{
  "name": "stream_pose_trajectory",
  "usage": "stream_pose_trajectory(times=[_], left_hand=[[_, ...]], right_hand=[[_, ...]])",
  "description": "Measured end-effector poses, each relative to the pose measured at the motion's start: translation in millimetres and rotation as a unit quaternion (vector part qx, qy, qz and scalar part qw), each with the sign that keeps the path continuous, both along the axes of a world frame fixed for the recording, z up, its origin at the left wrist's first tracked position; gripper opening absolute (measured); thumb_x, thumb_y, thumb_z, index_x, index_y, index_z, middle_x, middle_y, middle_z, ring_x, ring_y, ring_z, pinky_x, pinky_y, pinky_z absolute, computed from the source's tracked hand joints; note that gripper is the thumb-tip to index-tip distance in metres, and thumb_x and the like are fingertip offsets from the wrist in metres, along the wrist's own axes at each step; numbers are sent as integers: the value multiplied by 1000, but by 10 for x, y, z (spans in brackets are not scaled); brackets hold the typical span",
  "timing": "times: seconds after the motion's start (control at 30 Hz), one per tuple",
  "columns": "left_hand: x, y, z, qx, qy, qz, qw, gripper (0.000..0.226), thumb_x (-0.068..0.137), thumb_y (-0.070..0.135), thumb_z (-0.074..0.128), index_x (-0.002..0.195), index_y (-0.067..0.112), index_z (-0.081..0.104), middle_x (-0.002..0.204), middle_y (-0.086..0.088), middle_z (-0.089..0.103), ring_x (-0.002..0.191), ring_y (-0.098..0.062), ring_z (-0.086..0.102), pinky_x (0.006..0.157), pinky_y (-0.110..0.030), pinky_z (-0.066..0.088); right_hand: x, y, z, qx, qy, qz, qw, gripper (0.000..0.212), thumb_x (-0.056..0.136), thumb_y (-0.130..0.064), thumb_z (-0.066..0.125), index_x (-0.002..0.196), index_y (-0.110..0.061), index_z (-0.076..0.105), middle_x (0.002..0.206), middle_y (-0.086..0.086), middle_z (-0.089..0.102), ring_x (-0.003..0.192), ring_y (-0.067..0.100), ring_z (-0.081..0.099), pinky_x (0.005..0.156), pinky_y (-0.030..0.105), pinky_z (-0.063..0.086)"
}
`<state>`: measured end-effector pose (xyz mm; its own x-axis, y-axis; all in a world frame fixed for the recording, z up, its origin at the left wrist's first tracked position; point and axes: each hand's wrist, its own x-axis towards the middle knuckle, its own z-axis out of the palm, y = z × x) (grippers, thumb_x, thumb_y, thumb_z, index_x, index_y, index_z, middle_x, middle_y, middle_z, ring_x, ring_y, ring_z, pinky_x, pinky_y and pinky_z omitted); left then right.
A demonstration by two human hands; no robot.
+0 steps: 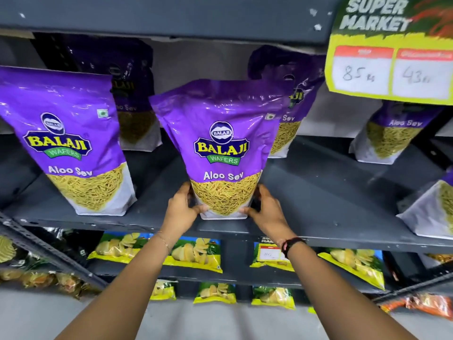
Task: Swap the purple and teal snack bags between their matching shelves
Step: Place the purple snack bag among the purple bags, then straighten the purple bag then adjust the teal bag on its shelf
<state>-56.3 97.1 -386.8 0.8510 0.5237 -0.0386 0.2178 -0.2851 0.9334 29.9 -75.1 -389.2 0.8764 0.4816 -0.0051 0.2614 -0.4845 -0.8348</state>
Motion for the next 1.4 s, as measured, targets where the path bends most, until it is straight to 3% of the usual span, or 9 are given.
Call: stream_pose_trajectory(times=[0.33,0.7,0.83,1.03,1.13,1.2,1.27,1.33,1.4], left_hand=[[333,-786,4,2,1,-50,999,53,61,-3,72,108,11,51,111,-15,65,103,-28,60,97,-47,47],[388,-1079,61,53,-15,-56,997,53,64,3,73,111,7,51,111,-13,65,97,-18,57,77,-18,40],[384,-1119,90,58,-17,-61,996,54,65,5,72,114,6,49,115,-14,64,104,-24,57,83,-24,40],[374,-1136,83,78,-5,-76,994,55,69,8,70,118,10,46,121,-14,61,113,-30,54,88,-31,40],[326,-1139,126,107,-3,-95,990,69,70,8,69,129,12,34,134,-11,51,123,-27,46,91,-27,36],[263,-1123,226,118,-31,-73,990,78,71,10,69,135,13,25,143,-10,40,131,-24,37,101,-28,31],[170,-1105,428,156,-95,-16,983,69,75,13,65,134,11,29,142,-13,40,131,-24,36,104,-22,26],[79,-1089,717,210,-205,31,955,52,80,19,59,127,11,40,134,-14,48,125,-20,42,101,-17,26],[17,-1081,1077,272,-331,64,902,41,84,29,52,121,13,44,127,-4,55,119,-5,43,104,-25,31]], right_hand=[[123,-898,-32,-23,-37,-69,997,46,67,-33,70,105,-27,44,107,11,70,106,34,60,92,55,44],[210,-1175,-68,-6,-49,-69,996,49,70,-25,69,113,-20,45,114,9,67,112,33,56,97,56,39],[229,-1205,-73,-4,-45,-66,997,50,71,-21,69,115,-20,45,116,8,66,114,32,55,98,58,37],[234,-1234,-64,6,-18,-47,999,60,70,-21,70,122,-22,39,124,8,61,118,32,52,99,54,40],[196,-1288,24,43,-25,-56,997,78,71,-17,71,134,-22,26,138,4,47,128,24,42,106,41,36],[123,-1343,208,123,-71,-110,984,70,72,-17,70,131,-19,32,134,4,48,125,20,44,101,25,37],[18,-1401,495,219,-158,-164,949,46,75,-26,66,115,-32,44,112,-3,56,106,9,53,85,9,41],[-95,-1447,879,291,-239,-197,905,27,75,-36,58,97,-48,46,94,-11,53,87,0,52,77,11,41],[-192,-1471,1325,325,-326,-204,864,21,78,-33,55,91,-48,46,87,-13,50,78,-1,50,72,14,41]])
